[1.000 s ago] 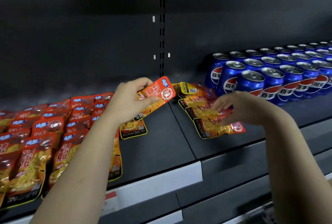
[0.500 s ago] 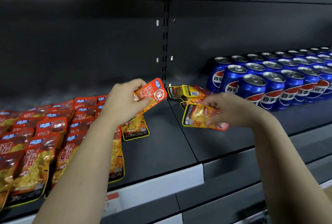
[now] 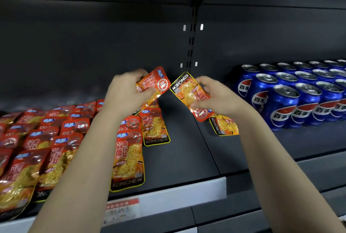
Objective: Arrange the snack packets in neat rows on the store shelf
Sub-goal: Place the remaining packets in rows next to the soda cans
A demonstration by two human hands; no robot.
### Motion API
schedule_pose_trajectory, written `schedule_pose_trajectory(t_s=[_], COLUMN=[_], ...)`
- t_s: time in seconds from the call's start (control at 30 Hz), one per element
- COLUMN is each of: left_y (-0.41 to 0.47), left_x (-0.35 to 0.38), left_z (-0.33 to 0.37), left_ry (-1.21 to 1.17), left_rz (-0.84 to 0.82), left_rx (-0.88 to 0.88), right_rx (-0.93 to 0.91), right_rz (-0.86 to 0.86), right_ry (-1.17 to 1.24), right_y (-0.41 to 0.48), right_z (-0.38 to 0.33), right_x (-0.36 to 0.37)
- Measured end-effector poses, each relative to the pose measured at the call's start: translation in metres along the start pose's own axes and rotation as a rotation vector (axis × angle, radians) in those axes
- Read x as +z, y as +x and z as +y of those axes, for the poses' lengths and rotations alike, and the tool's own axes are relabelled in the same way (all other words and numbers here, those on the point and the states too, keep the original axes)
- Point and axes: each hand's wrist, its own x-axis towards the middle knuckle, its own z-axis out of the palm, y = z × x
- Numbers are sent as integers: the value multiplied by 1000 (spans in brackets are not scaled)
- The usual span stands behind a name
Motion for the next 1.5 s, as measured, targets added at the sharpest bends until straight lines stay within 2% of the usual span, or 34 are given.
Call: schedule_pose_trajectory(t_s=[0.07,0.17,0.27,0.37,0.47,0.53,0.67,0.83,0.97,1.27,1.5], left_y=[1,-1,-9,-15,-16,-17,-17,-17,-18,-18,-17], left_x=[-5,-9,-5,-1,-3,-3,-2,-1,-1,-4,-3], left_z=[-5,-17,-29,-37,-39,-39,-38,-38,-37,-33,-36], left_ry=[54,70,36,52,40,43,49,45,47,8,-15], left_rz=[-20,-6,60,72,103,105,117,102,62,48,83], left_rx=[3,-15,-59,-99,-113,-105,-88,-96,-92,-110,-118], right_rx=[-20,-49,-77,-54,-29,-34,-29,109,145,164,6], right_rz=[-2,-2,131,248,223,151,-18,-205,-327,-349,-280], right_ry=[34,215,336,601,938,1025,849,580,421,373,27], right_y=[7,16,24,29,33,34,30,24,20,21,25], right_z=[-3,-12,-19,-13,-2,0,-1,-2,-6,-9,-5], right_x=[0,3,15,29,35,37,42,56,69,79,82])
